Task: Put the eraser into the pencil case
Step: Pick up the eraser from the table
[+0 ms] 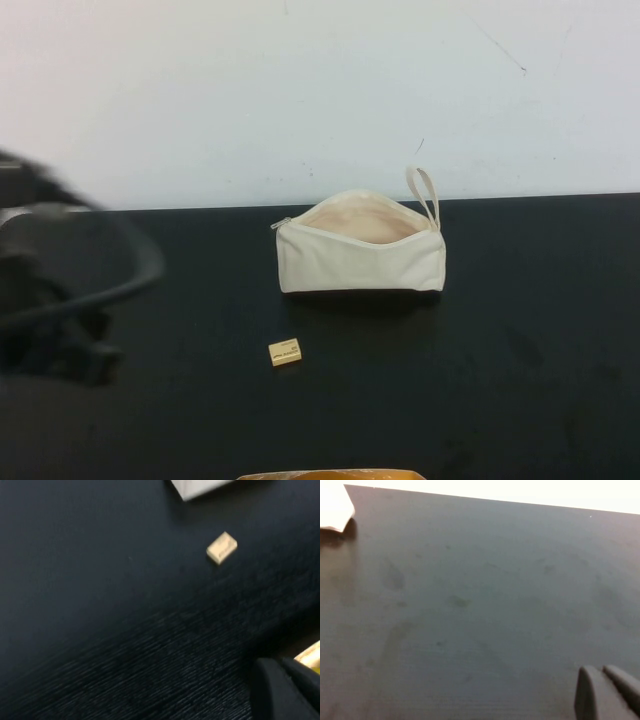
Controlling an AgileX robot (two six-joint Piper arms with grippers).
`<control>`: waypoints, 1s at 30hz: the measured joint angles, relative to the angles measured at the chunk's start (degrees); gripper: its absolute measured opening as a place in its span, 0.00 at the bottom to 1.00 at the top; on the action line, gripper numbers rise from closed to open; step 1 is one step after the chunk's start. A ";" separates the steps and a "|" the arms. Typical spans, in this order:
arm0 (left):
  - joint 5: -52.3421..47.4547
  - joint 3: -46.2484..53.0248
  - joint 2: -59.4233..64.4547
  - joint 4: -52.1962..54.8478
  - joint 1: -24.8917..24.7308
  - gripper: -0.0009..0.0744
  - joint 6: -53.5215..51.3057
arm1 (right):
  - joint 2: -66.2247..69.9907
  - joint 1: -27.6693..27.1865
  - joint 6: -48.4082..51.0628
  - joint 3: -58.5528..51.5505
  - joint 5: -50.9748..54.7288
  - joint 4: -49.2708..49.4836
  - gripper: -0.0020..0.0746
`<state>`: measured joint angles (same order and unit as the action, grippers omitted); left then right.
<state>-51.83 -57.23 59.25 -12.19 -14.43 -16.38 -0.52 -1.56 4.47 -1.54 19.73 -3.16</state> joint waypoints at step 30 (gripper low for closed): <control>11.18 -22.90 53.05 15.52 -16.49 0.67 44.14 | 0.00 0.00 0.00 0.00 0.00 0.00 0.02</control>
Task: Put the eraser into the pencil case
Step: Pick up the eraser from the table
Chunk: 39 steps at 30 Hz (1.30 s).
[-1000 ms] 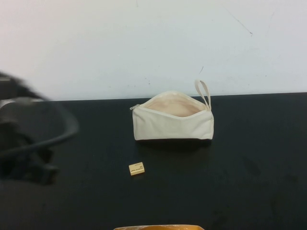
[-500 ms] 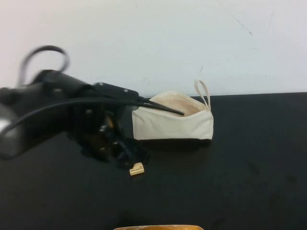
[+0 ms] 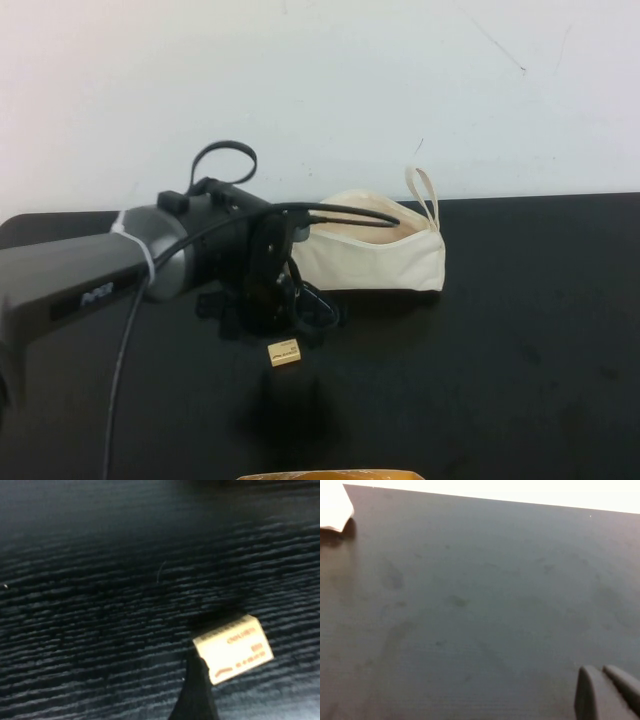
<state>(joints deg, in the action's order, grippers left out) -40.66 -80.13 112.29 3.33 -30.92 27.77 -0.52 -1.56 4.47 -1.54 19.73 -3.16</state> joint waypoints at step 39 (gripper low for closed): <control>4.31 -0.05 3.22 -0.17 1.48 0.66 6.94 | 0.00 0.00 0.00 0.00 0.00 0.00 0.02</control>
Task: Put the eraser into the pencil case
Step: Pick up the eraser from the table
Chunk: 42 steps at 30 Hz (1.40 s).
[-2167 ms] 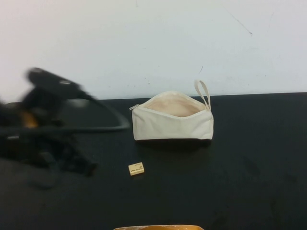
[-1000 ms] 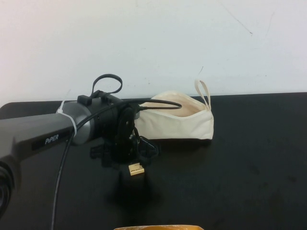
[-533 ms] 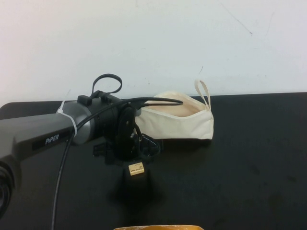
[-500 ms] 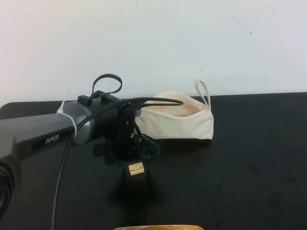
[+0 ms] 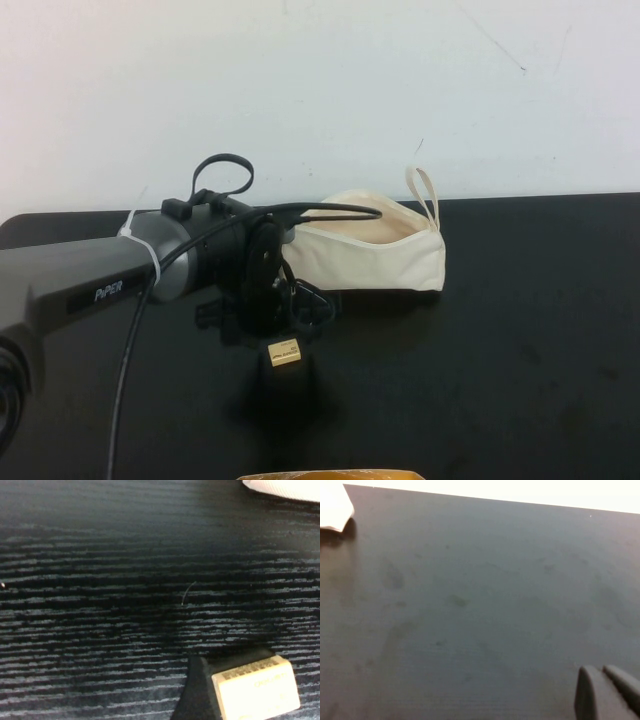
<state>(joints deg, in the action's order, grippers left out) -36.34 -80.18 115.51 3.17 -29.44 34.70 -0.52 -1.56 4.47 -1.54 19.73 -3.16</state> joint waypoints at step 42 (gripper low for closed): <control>-5.65 -0.55 -0.79 -3.17 0.00 0.40 -7.14 | 0.00 0.00 0.00 0.00 0.00 0.00 0.02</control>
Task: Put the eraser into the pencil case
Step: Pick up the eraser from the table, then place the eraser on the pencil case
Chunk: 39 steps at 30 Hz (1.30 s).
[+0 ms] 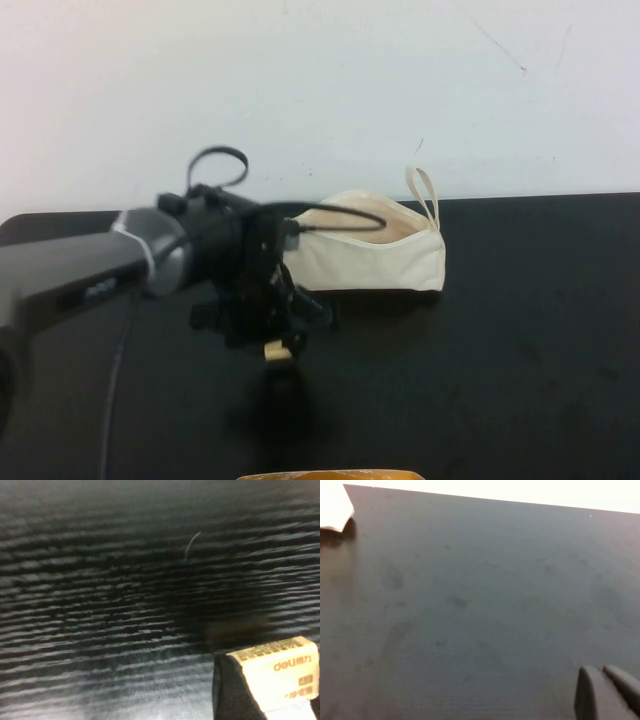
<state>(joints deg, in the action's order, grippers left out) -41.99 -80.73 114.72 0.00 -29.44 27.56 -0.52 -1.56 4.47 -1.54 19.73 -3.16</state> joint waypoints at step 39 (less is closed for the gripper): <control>29.56 -4.39 -3.12 -3.90 -1.37 0.66 -15.82 | 0.00 0.00 0.00 0.00 0.00 0.00 0.02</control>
<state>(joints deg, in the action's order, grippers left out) -12.44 -85.12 111.60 -3.90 -30.81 11.74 -0.52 -1.56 4.47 -1.54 19.73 -3.16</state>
